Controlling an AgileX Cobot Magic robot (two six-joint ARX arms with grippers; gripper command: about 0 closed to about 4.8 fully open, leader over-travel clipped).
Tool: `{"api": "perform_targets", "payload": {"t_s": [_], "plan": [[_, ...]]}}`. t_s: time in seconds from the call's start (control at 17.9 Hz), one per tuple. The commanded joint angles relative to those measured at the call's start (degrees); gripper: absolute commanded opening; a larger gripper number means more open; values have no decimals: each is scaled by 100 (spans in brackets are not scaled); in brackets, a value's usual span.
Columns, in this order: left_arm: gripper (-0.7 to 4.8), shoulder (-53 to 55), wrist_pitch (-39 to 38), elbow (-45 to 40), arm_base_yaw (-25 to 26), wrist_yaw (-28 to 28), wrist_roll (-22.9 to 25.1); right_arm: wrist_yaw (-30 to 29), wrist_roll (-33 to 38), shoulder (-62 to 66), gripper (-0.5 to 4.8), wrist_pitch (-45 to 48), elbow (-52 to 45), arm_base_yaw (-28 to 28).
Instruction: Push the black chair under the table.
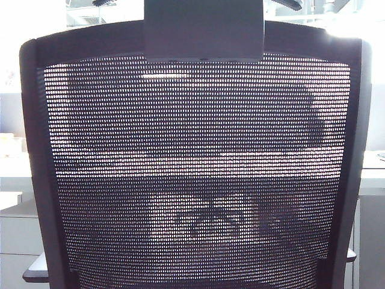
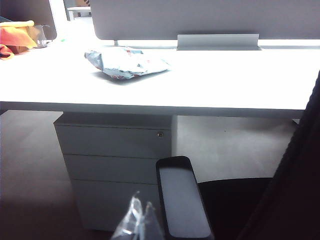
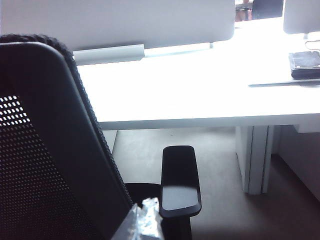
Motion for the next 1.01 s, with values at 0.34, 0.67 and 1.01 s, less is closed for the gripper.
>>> {"api": "perform_targets", "payload": {"t_s": [0.34,0.67,1.01], "plan": [[-5,4,116,0,-2,24,39,-9,-15,0,-5,177,-7,-2],[-5,4,636,0,-4,778,-1250,-372,249,0,-5,1738,-2,11],[-6,7,2793,35,-9,1580,-3536,-1058,1766,0,-5,2793,680,28]]}}
